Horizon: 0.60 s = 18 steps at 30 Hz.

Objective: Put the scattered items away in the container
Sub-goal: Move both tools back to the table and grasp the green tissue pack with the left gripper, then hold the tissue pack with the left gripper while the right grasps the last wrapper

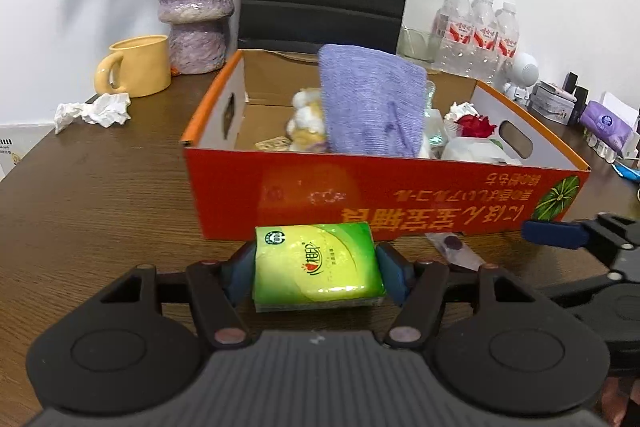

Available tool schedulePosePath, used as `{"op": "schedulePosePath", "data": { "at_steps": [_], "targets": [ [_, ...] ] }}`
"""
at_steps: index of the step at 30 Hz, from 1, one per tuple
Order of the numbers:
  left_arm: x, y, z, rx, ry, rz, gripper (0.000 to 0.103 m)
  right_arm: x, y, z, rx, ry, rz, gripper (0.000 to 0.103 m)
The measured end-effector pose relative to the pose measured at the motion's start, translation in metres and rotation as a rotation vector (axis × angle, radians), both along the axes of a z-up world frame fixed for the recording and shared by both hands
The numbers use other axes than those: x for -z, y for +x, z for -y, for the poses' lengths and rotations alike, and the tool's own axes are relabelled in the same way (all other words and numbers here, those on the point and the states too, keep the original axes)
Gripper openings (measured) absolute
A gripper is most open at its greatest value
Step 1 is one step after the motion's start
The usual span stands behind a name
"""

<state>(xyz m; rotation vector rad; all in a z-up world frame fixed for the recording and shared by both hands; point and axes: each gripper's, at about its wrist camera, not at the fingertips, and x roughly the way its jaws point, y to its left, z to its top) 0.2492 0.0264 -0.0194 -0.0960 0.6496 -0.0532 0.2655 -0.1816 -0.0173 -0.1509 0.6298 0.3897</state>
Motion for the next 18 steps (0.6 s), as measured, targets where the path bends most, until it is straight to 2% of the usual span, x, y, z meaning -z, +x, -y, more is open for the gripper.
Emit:
{"op": "schedulePosePath", "data": {
  "at_steps": [2, 4, 6, 7, 18],
  "targets": [
    [-0.001, 0.000, -0.008, -0.007, -0.007, 0.001, 0.066, 0.003, 0.005, -0.009, 0.003, -0.009, -0.020, 0.072],
    [-0.001, 0.000, -0.015, -0.011, -0.014, 0.000, 0.066, 0.004, 0.009, -0.012, 0.009, 0.009, -0.034, 0.068],
    [-0.001, -0.001, -0.020, -0.014, -0.019, -0.002, 0.066, 0.003, 0.010, -0.012, 0.002, 0.031, -0.041, 0.046],
    [0.000, -0.001, -0.022, -0.014, -0.020, -0.003, 0.066, 0.003, 0.008, -0.013, -0.006, 0.031, -0.034, 0.012],
    [0.000, -0.006, -0.020, 0.003, -0.025, 0.015, 0.066, -0.004, -0.019, 0.010, 0.023, 0.087, -0.009, 0.011]
  ]
}}
